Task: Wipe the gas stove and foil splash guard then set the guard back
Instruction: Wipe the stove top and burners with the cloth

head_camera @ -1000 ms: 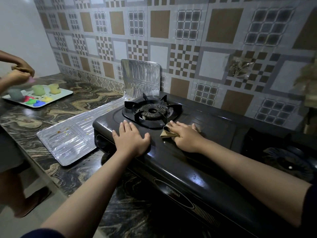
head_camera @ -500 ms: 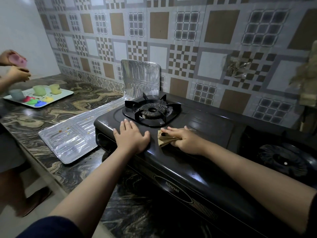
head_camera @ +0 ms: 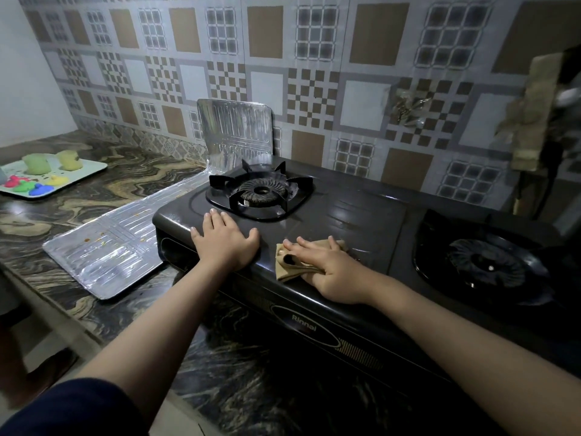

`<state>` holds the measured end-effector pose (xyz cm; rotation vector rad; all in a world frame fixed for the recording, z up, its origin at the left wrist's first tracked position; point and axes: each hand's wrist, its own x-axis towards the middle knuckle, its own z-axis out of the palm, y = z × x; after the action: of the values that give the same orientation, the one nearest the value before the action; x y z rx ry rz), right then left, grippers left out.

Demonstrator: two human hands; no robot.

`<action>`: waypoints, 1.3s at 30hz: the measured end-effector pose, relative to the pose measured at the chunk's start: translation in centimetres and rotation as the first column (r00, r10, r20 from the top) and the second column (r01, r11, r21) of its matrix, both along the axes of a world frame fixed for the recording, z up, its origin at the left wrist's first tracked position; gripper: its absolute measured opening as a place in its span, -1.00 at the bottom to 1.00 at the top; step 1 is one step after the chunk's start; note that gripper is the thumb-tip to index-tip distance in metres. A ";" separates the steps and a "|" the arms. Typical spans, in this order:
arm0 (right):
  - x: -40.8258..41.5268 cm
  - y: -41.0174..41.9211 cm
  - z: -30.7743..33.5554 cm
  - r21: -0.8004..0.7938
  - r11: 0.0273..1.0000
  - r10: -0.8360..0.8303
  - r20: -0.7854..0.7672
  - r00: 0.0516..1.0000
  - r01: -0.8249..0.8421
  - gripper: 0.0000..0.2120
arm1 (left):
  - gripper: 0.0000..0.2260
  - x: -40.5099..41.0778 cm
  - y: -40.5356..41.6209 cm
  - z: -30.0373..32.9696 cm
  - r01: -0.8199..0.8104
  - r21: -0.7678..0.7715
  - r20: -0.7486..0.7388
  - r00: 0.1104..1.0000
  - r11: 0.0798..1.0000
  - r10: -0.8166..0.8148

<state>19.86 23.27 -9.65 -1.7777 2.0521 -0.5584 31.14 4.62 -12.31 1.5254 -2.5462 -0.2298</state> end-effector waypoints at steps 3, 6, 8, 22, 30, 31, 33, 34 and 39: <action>0.7 0.3 -0.1 -0.025 0.999 -0.037 -0.021 0.999 0.036 -0.45 | -0.26 0.1 0.2 0.0 0.011 0.025 -0.027 1.000 1.000 -0.011; 1.4 0.4 -0.1 -0.014 0.997 -0.081 -0.012 0.997 0.080 -0.43 | -0.25 0.3 0.3 0.1 0.031 0.044 -0.041 0.999 0.999 -0.029; 1.7 0.5 0.0 0.000 0.994 -0.110 -0.010 0.994 0.110 -0.39 | -0.25 0.4 0.1 0.3 0.046 0.061 -0.046 0.998 0.997 -0.043; 1.5 3.1 3.7 0.073 0.893 -0.449 0.128 0.884 0.444 -0.83 | -0.31 2.3 0.0 0.6 0.281 0.047 -0.183 0.946 0.959 -0.268; -2.0 0.6 7.8 0.087 0.828 -0.556 0.010 0.831 0.553 -0.88 | 0.01 1.3 1.8 1.7 0.811 -0.123 -0.155 0.554 0.573 -0.818; -2.8 0.3 8.0 0.072 0.821 -0.568 0.019 0.823 0.566 -0.89 | 0.09 0.7 1.7 2.0 0.847 -0.103 -0.075 0.516 0.522 -0.853; -4.7 -0.5 8.3 0.044 0.808 -0.589 0.036 0.808 0.587 -0.87 | 0.21 -0.5 1.4 2.0 0.874 -0.046 0.058 0.486 0.484 -0.872; -5.7 -1.0 8.4 0.022 0.801 -0.599 0.039 0.800 0.598 -0.87 | 0.23 -0.9 1.2 2.0 0.875 -0.014 0.103 0.483 0.484 -0.870; -11.0 -4.8 8.0 -0.107 0.756 -0.643 0.072 0.763 0.646 -0.86 | 0.24 -2.0 0.8 1.6 0.869 0.030 0.162 0.483 0.494 -0.860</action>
<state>8.82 18.52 -1.60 -1.0457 2.6489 -0.9112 29.18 5.41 -10.76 0.0480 -3.1786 -0.1395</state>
